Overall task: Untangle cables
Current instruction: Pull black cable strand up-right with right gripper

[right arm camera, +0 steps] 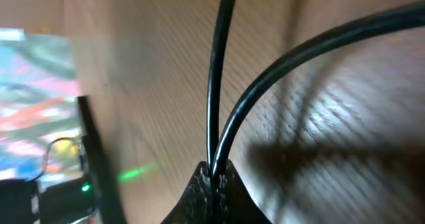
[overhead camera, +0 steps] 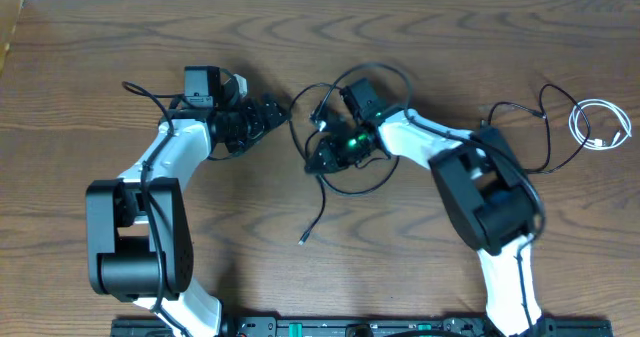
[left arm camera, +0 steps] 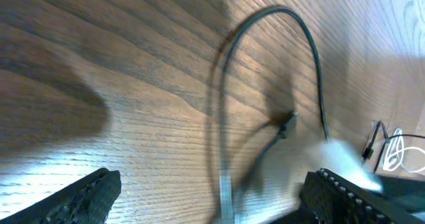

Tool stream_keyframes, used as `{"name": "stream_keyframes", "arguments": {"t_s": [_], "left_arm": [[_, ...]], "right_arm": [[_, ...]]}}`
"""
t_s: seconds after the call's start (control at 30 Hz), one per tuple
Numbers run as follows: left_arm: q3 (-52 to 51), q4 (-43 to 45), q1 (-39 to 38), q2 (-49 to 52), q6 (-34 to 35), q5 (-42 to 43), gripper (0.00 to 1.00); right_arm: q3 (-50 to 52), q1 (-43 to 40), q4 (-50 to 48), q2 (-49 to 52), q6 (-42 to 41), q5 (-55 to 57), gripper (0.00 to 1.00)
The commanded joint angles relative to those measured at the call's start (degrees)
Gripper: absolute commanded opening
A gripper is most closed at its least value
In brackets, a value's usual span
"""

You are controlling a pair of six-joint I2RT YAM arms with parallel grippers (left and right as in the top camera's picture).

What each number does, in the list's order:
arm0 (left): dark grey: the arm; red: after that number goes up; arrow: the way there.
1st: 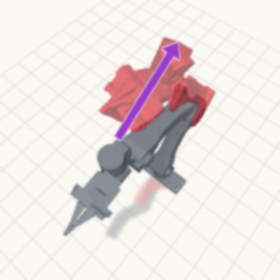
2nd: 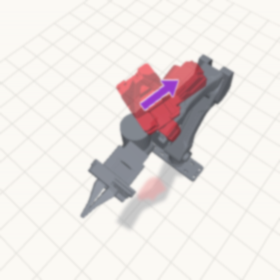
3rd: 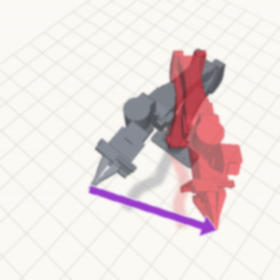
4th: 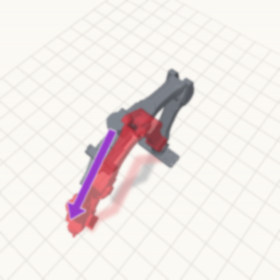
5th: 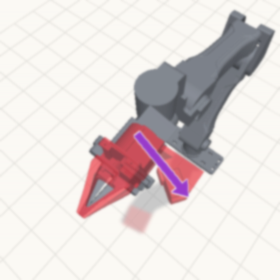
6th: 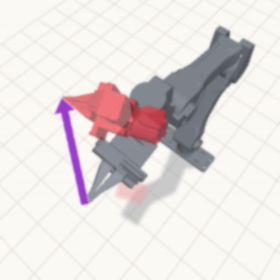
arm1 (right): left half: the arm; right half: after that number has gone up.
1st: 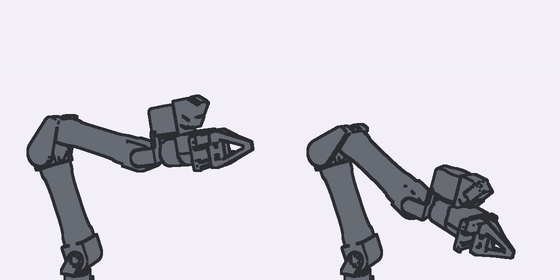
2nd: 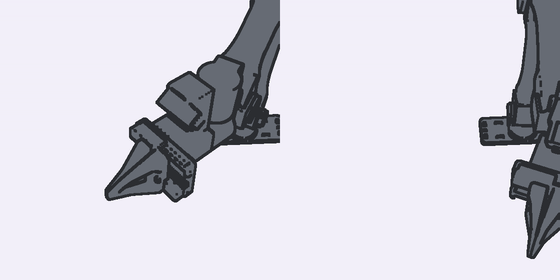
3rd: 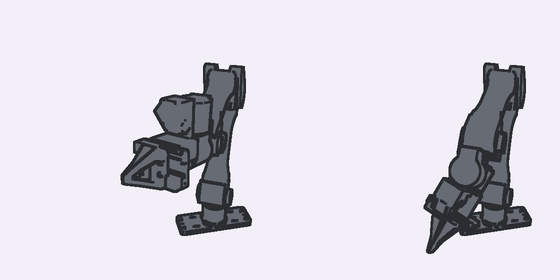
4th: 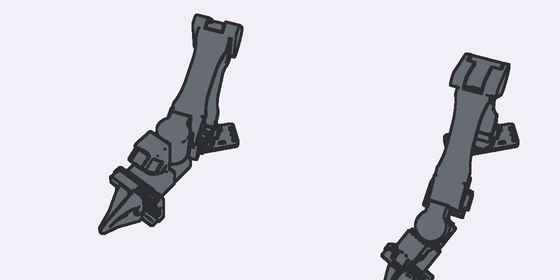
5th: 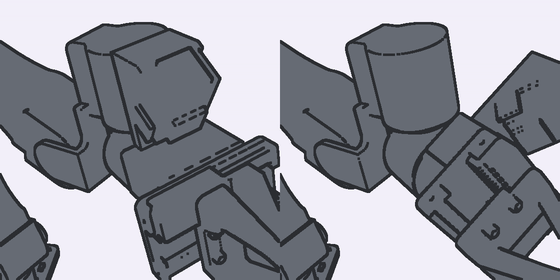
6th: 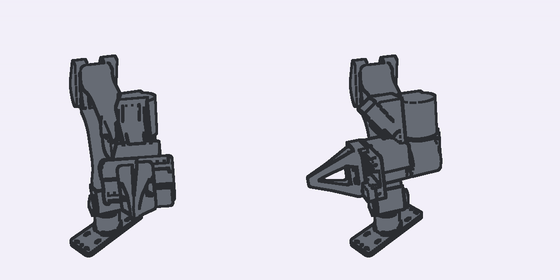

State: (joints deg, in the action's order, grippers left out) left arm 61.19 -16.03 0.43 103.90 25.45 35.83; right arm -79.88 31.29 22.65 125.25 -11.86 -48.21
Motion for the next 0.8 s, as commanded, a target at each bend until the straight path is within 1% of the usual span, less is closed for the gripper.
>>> {"name": "stream_keyframes", "arguments": {"t_s": [0.0,0.13,0.23,0.3,0.33,0.47,0.63,0.77], "left_arm": [[0.0,-0.3,0.1,0.7,-1.4,-2.8,0.93],[0.0,-1.3,0.2,0.7,-1.4,-7.2,0.93],[0.0,-1.4,0.2,0.7,-1.4,-8.0,0.93],[0.0,-1.4,0.2,0.7,-1.4,-8.1,0.93],[0.0,-1.4,0.2,0.7,-1.4,-8.1,0.94],[0.0,-1.4,0.2,0.7,-1.4,-8.1,0.94],[0.0,-1.4,0.2,0.7,-1.4,-8.1,0.94],[0.0,-1.4,0.2,0.7,-1.4,-8.1,0.94]], "right_arm": [[-0.1,-0.5,0.7,-8.0,1.9,7.4,0.01],[-2.3,-1.9,2.6,-14.8,5.0,9.3,0.01],[-5.6,-4.1,6.2,-18.4,8.5,9.4,0.01],[-8.3,-6.1,9.7,-20.4,10.7,11.8,0.01],[-9.6,-7.3,11.3,-21.2,11.7,13.7,0.01],[-12.2,-12.0,14.6,-23.3,14.3,19.6,0.01],[-12.2,-18.7,17.0,-23.5,14.3,28.4,0.01],[-12.2,-23.4,21.2,-23.3,14.3,31.7,0.01]]}}
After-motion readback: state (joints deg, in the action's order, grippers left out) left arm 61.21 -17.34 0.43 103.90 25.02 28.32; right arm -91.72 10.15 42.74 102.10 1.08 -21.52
